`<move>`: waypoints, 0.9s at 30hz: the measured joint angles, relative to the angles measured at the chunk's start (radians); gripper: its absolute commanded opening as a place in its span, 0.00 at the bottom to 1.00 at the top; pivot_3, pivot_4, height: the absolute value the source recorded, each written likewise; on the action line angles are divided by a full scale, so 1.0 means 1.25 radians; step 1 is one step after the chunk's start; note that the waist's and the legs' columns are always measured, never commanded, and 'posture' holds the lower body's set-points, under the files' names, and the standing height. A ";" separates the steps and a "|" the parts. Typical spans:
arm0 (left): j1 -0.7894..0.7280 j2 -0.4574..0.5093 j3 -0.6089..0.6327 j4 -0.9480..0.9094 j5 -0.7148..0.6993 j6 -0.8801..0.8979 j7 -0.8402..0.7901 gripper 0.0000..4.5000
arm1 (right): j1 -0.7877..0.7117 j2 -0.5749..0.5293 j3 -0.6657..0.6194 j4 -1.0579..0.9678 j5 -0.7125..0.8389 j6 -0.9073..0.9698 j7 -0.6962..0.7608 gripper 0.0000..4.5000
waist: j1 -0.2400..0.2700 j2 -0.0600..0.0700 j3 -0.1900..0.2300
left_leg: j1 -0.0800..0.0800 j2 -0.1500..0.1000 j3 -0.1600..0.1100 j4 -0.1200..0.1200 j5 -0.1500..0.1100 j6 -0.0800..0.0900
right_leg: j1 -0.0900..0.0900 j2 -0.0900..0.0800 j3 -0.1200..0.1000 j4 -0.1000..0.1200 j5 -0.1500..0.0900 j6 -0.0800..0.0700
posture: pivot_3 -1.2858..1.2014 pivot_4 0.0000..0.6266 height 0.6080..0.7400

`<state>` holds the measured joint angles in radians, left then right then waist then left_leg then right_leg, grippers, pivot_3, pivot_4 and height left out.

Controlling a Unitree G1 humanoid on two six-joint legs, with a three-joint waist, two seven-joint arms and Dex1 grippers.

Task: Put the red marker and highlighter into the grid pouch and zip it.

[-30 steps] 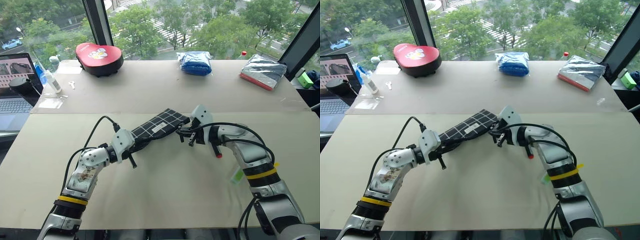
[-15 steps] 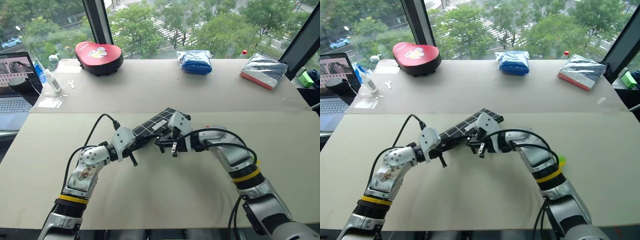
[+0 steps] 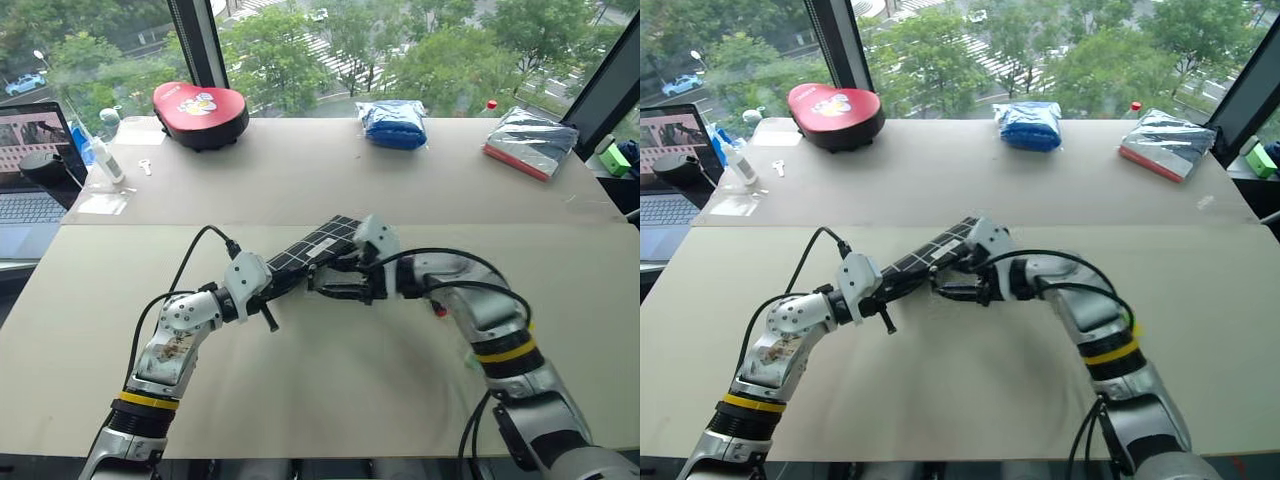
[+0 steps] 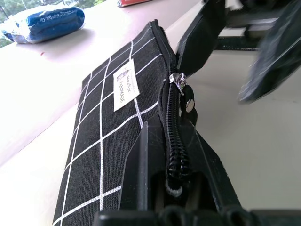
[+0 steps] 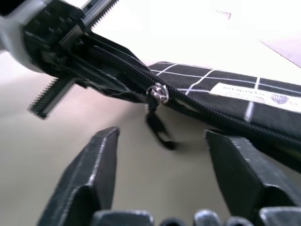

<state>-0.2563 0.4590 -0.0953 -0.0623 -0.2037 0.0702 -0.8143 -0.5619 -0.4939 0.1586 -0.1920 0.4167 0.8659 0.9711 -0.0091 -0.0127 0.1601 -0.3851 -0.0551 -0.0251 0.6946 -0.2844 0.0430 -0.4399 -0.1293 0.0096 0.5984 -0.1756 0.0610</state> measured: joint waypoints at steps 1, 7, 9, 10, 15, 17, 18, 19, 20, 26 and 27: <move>0.002 -0.005 0.000 -0.004 0.000 0.000 0.002 0.00 | 0.037 -0.042 -0.032 -0.062 0.047 0.040 0.019 0.86 | 0.003 0.000 0.000 | -0.001 0.000 0.000 0.000 0.000 0.000 | 0.000 0.000 0.000 -0.001 0.000 0.000 | 0.52 0.24 1.00; 0.010 -0.024 -0.006 0.008 0.003 -0.005 0.006 0.00 | 0.176 -0.214 -0.271 -0.258 0.197 0.139 0.030 0.86 | 0.012 -0.001 0.000 | 0.000 0.000 0.000 0.001 -0.003 0.006 | 0.001 0.000 0.000 -0.003 0.000 0.000 | 0.52 0.24 1.00; 0.002 -0.029 -0.011 0.020 0.005 -0.008 0.004 0.00 | 0.213 -0.241 -0.336 -0.273 0.201 0.147 -0.002 0.86 | 0.014 -0.001 0.000 | 0.001 0.000 0.001 0.001 -0.003 0.006 | 0.002 0.000 0.000 -0.002 0.000 0.000 | 0.52 0.24 1.00; 0.001 -0.030 -0.012 0.023 0.005 -0.011 0.004 0.00 | 0.230 -0.252 -0.354 -0.273 0.202 0.152 -0.014 0.86 | 0.016 -0.001 0.000 | 0.001 0.000 0.000 0.001 -0.003 0.005 | 0.002 0.000 0.000 -0.002 0.000 0.000 | 0.52 0.24 1.00; -0.022 -0.049 -0.032 0.073 0.006 -0.038 -0.020 0.00 | 0.371 -0.265 -0.454 -0.276 0.172 0.228 -0.146 0.86 | 0.020 -0.001 0.000 | 0.001 0.000 0.001 0.002 -0.003 0.005 | 0.002 0.000 0.001 -0.002 0.001 0.000 | 0.52 0.24 1.00; -0.036 -0.062 -0.046 0.096 0.007 -0.042 -0.033 0.00 | 0.401 -0.264 -0.487 -0.275 0.152 0.267 -0.205 0.86 | 0.020 -0.001 0.000 | 0.001 0.000 0.001 0.002 -0.003 0.005 | 0.002 -0.001 0.001 -0.002 0.001 0.000 | 0.52 0.24 1.00; -0.040 -0.065 -0.051 0.102 0.007 -0.046 -0.038 0.00 | 0.408 -0.260 -0.497 -0.275 0.146 0.284 -0.230 0.86 | 0.020 -0.001 0.000 | 0.001 0.000 0.001 0.002 -0.003 0.005 | 0.002 0.000 0.001 -0.002 0.001 0.000 | 0.52 0.24 1.00; -0.046 -0.068 -0.056 0.113 0.007 -0.055 -0.045 0.00 | 0.417 -0.247 -0.518 -0.280 0.141 0.308 -0.257 0.86 | 0.020 -0.001 0.000 | 0.001 0.000 0.001 0.002 -0.003 0.005 | 0.002 0.000 0.001 -0.002 0.001 0.000 | 0.52 0.24 1.00; -0.053 -0.074 -0.060 0.125 0.007 -0.062 -0.052 0.00 | 0.432 -0.228 -0.543 -0.292 0.138 0.339 -0.289 0.86 | 0.021 -0.001 0.000 | 0.001 0.000 0.001 0.002 -0.003 0.005 | 0.002 0.000 0.001 -0.002 0.001 0.000 | 0.52 0.24 1.00; -0.089 -0.107 -0.071 0.200 0.007 -0.089 -0.080 0.00 | 0.458 -0.073 -0.640 -0.461 0.126 0.518 -0.426 0.86 | 0.018 -0.001 -0.001 | 0.001 0.000 0.001 0.003 -0.003 0.006 | 0.003 0.000 0.002 -0.001 0.001 0.000 | 0.52 0.24 1.00; -0.094 -0.111 -0.076 0.212 0.007 -0.095 -0.087 0.00 | 0.458 -0.048 -0.649 -0.494 0.122 0.546 -0.445 0.86 | 0.019 -0.001 -0.001 | 0.001 0.000 0.001 0.003 -0.003 0.006 | 0.003 0.000 0.001 -0.001 0.001 0.000 | 0.52 0.24 1.00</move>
<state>-0.3743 0.3199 -0.1902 0.2025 -0.1950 -0.0491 -0.9226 0.0102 -0.5542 -0.6525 -0.8099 0.5689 1.5487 0.4145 0.0141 -0.0140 0.1595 -0.3842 -0.0549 -0.0241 0.6980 -0.2880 0.0499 -0.4364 -0.1297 0.0112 0.5968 -0.1742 0.0613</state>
